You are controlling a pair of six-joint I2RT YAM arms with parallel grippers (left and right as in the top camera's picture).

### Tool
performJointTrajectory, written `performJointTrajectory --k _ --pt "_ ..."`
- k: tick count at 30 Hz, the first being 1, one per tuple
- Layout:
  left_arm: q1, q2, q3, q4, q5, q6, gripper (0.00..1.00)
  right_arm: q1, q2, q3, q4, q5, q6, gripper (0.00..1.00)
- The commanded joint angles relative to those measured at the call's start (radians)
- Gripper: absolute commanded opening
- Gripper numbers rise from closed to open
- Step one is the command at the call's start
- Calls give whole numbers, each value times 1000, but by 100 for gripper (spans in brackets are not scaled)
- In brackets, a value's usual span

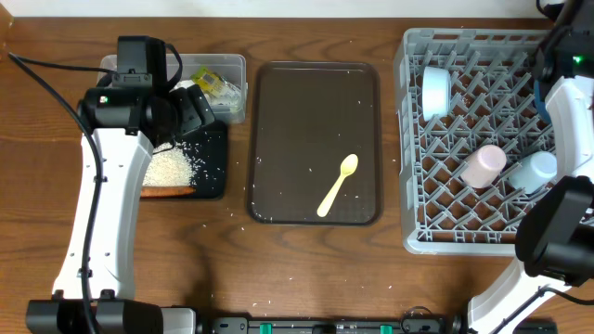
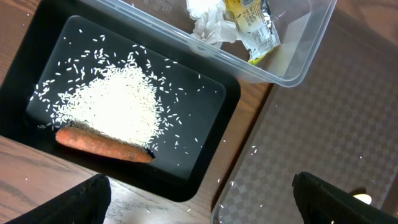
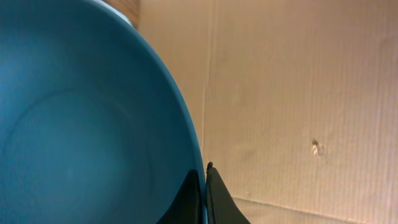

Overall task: Sort waste into correct bins and load items into the dishwasher rack
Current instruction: 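Release the bowl and raise the right gripper out of the rack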

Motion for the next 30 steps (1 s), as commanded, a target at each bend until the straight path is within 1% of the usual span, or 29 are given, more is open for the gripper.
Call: performJointTrajectory --k 1,10,11,12,16,18,20,22,23,24,25,27,29,30 --pt "5 6 2 -2 -16 2 96 33 18 -10 -50 -53 -29 1" --pt "5 6 2 -2 -16 2 96 132 22 -10 -84 -50 -28 1" --pt "5 6 2 -2 -16 2 96 145 22 -10 -93 -50 -28 5" --pt "5 6 2 -2 -16 2 96 160 22 -10 -105 -50 -23 11" --pt "5 6 2 -2 -16 2 96 184 22 -10 -117 -79 11 19" --pt "5 6 2 -2 -16 2 96 182 22 -10 -114 -105 41 22" --pt "5 6 2 -2 -16 2 96 173 22 -10 -106 -106 95 22" --pt "5 6 2 -2 -16 2 96 155 22 -10 -104 -111 171 23" --pt "5 6 2 -2 -16 2 96 145 22 -10 -103 -111 208 25" --pt "5 6 2 -2 -16 2 96 131 22 -10 -104 -111 258 31" --pt "5 6 2 -2 -16 2 96 121 22 -10 -104 -111 295 39" --pt "5 6 2 -2 -16 2 96 100 22 -10 -104 -111 373 59" --pt "5 6 2 -2 -16 2 96 83 21 -10 -103 -119 423 84" --pt "5 6 2 -2 -16 2 96 78 20 -9 -103 -125 439 99"
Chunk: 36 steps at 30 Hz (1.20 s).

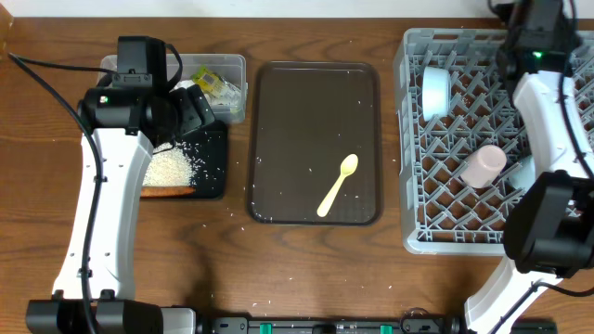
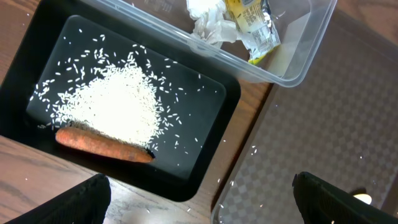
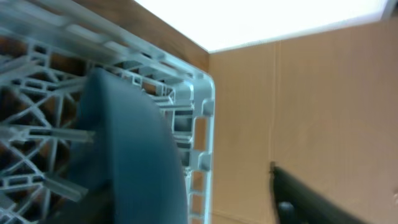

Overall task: Sort waste into correct bins and load items into the dishwasher rack
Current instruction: 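Release the bowl and raise the right gripper out of the rack, then reach the right gripper to the yellow spoon on the brown tray and grasp it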

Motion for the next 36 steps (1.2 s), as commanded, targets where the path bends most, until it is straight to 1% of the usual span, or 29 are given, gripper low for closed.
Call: performJointTrajectory --k 1,4,9,11,15,18,21,23,25,27,28,31,34,36 --pt "5 6 2 -2 -16 2 96 -29 -2 -2 4 -3 149 99" --pt "5 6 2 -2 -16 2 96 -29 -24 6 4 -41 187 99" --pt "5 6 2 -2 -16 2 96 -24 -98 50 -18 -213 276 99" --pt "5 6 2 -2 -16 2 96 -10 -135 66 -37 -280 298 99" --pt "5 6 2 -2 -16 2 96 13 -207 70 -46 -351 320 99" --pt "5 6 2 -2 -16 2 96 24 -245 70 -94 -414 378 99" --pt "5 6 2 -2 -16 2 96 49 -286 70 -212 -575 497 99" --pt "5 6 2 -2 -16 2 96 72 -314 70 -293 -715 595 99" --pt "5 6 2 -2 -16 2 96 91 -332 70 -356 -873 646 99" --pt "5 6 2 -2 -16 2 96 108 -339 70 -402 -1019 656 99" --pt "5 6 2 -2 -16 2 96 114 -339 69 -419 -1093 656 97" --pt "5 6 2 -2 -16 2 96 143 -329 68 -447 -1237 668 83" --pt "5 6 2 -2 -16 2 96 199 -316 68 -470 -1229 731 83" --pt "5 6 2 -2 -16 2 96 249 -304 68 -489 -1176 782 82"
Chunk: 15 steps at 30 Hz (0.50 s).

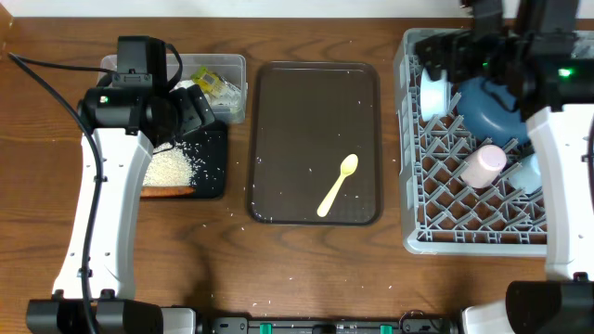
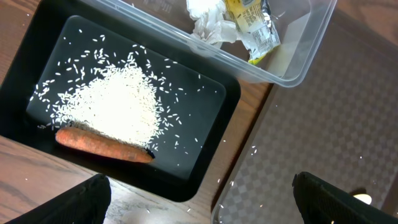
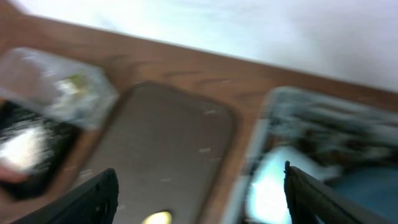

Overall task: Sort waste into correct bins and load items into the dishwasher rack
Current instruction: 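Reach the right gripper to the yellow spoon on the brown tray and grasp it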

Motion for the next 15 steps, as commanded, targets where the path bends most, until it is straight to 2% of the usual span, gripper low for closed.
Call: performJointTrajectory --k 1,5,8,10,15 --pt "5 6 2 -2 -16 2 96 88 28 3 -25 -14 130 82" --pt "5 6 2 -2 -16 2 96 212 74 3 -113 181 269 82" --pt "5 6 2 -2 -16 2 96 289 132 1 -198 293 431 73" --pt "5 6 2 -2 -16 2 96 329 175 -5 -234 322 514 71" --pt "5 6 2 -2 -16 2 96 414 286 -44 -254 320 593 63"
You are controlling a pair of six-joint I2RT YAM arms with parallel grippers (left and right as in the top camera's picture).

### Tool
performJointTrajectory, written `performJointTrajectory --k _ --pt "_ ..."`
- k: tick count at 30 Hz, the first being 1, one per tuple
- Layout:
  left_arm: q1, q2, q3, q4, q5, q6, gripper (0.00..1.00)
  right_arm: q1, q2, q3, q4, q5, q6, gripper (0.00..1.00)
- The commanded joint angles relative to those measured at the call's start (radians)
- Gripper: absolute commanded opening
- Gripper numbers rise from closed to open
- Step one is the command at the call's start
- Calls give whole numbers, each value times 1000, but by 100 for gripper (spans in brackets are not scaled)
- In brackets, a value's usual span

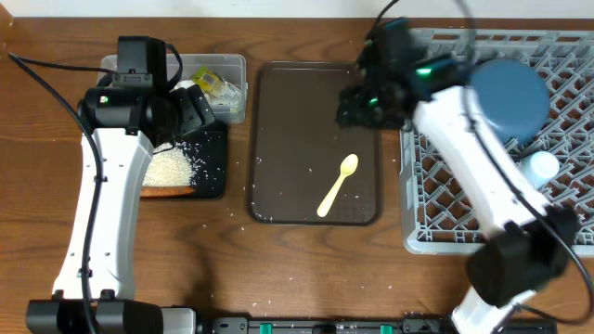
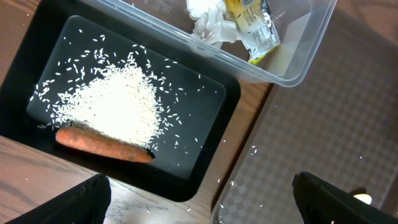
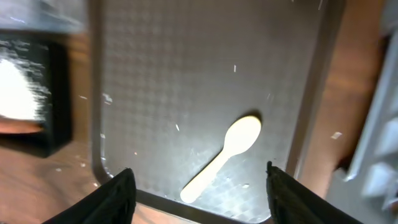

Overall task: Sort waste into correct bins and load items into the dishwasher rack
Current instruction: 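Reach the right gripper to the yellow spoon on the brown tray and grasp it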

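Note:
A pale yellow spoon (image 1: 338,185) lies on the brown tray (image 1: 297,111), seen up close as the spoon (image 3: 221,158) in the right wrist view. My right gripper (image 1: 366,98) hangs over the tray's far right part; its fingers (image 3: 117,194) stand wide apart, open and empty, with the spoon below between them. A blue bowl (image 1: 507,93) sits in the grey dishwasher rack (image 1: 436,227). My left gripper (image 1: 190,108) hovers open over the black bin (image 2: 205,93), which holds rice (image 2: 115,109) and a carrot (image 2: 102,144).
A clear bin (image 2: 292,59) with a crumpled tissue and a yellow wrapper stands behind the black bin. Rice grains are scattered on the tray. A pale cup (image 1: 539,167) lies in the rack beside my right arm, which crosses the rack's left half.
My right gripper was above the rack's back left part; now it is over the tray, looking down on the spoon. The left arm has not moved.
My right gripper was shut on the blue bowl's rim at the rack's far right. Then the bowl stood in the rack with the fingers open beside it. The gripper was later above the rack's left part, and now hangs over the tray.

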Motion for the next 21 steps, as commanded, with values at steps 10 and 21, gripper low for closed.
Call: performJointTrajectory --k 10,21 --pt "5 6 2 -3 -16 2 96 114 180 -126 -53 53 229 56" --pt "5 6 2 -3 -16 2 96 142 183 -356 167 8 343 38"
